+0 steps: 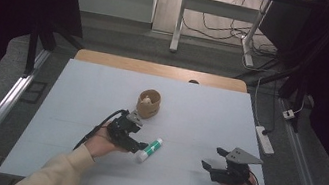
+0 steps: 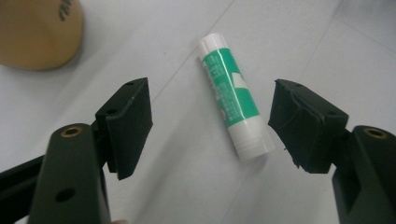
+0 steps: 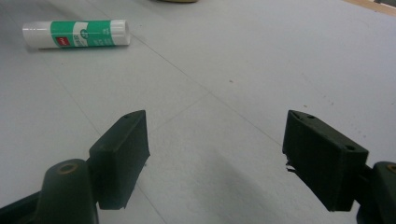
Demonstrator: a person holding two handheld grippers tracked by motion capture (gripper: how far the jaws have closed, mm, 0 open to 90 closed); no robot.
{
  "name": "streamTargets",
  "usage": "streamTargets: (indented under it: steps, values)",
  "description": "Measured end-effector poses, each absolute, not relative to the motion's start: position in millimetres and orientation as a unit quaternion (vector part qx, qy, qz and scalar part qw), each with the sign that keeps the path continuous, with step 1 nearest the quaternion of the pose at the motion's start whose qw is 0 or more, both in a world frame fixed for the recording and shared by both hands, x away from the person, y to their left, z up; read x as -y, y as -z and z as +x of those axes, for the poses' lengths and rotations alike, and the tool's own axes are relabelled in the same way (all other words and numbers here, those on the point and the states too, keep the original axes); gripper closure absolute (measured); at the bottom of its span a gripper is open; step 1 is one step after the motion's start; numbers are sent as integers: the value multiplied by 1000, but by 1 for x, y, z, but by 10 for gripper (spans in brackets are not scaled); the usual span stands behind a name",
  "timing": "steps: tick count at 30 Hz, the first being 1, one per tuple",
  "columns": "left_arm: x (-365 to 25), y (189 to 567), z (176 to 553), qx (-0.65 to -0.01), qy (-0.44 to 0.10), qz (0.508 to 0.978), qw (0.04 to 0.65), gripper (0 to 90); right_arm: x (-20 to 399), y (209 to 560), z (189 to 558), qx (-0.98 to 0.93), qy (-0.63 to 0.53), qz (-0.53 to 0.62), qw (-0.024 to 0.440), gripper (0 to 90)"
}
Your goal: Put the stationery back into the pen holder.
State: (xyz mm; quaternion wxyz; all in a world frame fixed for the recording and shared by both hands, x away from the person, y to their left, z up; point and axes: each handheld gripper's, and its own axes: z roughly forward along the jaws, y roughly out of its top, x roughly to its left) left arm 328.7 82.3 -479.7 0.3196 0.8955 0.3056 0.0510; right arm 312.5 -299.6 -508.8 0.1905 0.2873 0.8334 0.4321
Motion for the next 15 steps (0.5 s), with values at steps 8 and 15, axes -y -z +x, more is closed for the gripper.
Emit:
streamTargets:
  steps: [8,15]
  values:
    - [-65,489,324,-301,-44,903,302,287,299,509,312,-834,-431,287,190,225]
    - [-55,499,321,-296,-47,913,278,286,299,510,313,-834,-432,287,188,225]
